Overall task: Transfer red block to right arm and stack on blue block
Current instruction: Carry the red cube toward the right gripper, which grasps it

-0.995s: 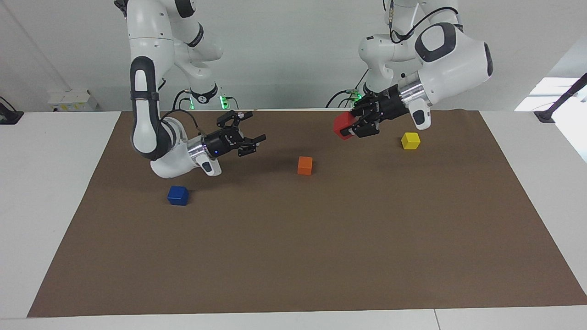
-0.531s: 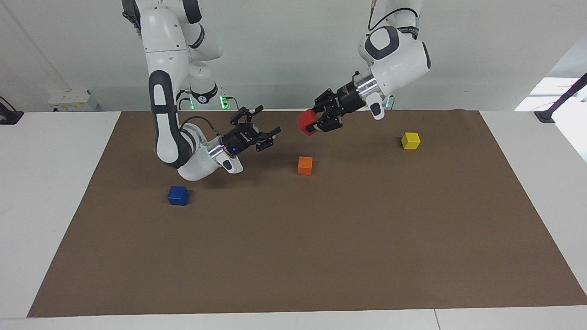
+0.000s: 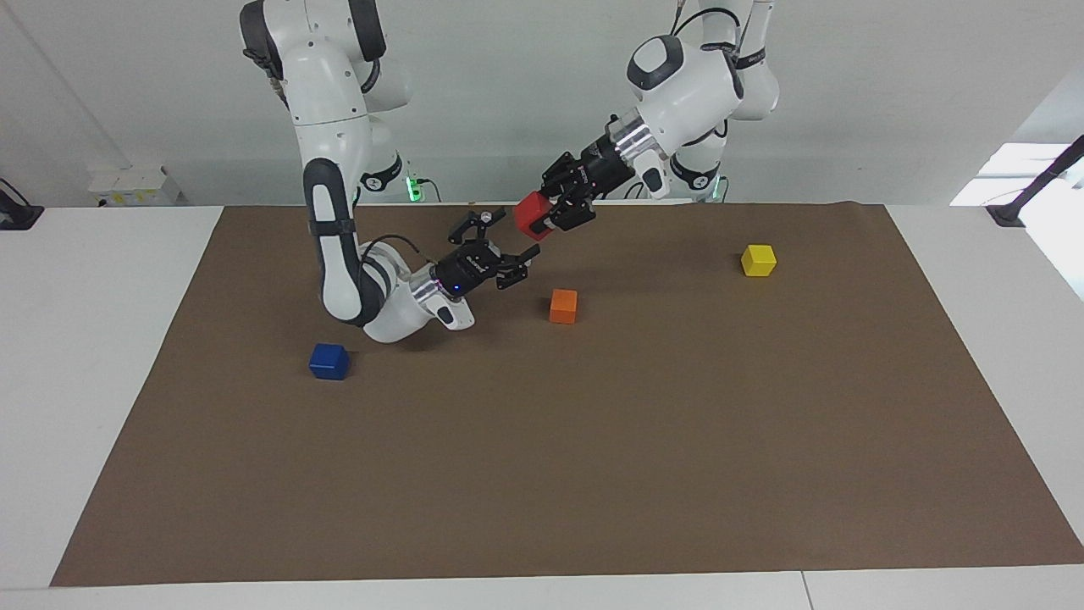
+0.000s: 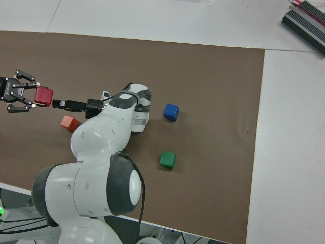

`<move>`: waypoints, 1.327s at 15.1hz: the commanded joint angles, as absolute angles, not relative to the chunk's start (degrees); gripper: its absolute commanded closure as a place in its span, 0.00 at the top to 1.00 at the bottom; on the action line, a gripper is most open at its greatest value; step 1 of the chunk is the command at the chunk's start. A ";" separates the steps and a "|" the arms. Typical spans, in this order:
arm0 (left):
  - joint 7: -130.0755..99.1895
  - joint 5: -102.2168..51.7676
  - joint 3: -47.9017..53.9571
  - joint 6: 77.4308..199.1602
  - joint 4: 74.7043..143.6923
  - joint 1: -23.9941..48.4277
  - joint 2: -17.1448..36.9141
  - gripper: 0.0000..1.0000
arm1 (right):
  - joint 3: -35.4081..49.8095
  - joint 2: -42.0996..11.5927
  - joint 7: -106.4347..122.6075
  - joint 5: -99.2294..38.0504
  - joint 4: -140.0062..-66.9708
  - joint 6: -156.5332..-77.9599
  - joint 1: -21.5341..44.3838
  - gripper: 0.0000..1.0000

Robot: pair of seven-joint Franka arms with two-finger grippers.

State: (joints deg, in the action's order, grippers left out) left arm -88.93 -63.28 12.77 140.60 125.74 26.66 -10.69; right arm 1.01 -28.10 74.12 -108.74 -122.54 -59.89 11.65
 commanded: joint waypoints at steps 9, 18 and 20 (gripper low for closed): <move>-88.51 -64.78 11.87 143.61 128.32 29.00 -10.72 0.00 | 2.11 -28.56 74.79 -111.62 -121.64 -59.32 12.83 0.69; -88.33 -64.78 11.69 143.35 128.41 28.74 -10.90 0.15 | 2.02 -28.39 75.59 -110.92 -121.46 -59.59 13.54 0.00; -89.30 -64.78 11.52 143.09 127.97 28.22 -11.86 1.00 | 2.02 -28.39 75.50 -110.92 -120.85 -59.85 13.45 0.00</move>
State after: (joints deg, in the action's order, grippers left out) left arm -88.03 -63.34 12.46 142.16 127.57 27.65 -10.35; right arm 1.82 -28.27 74.18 -110.49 -121.73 -59.32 13.34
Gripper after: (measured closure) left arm 0.414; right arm 0.388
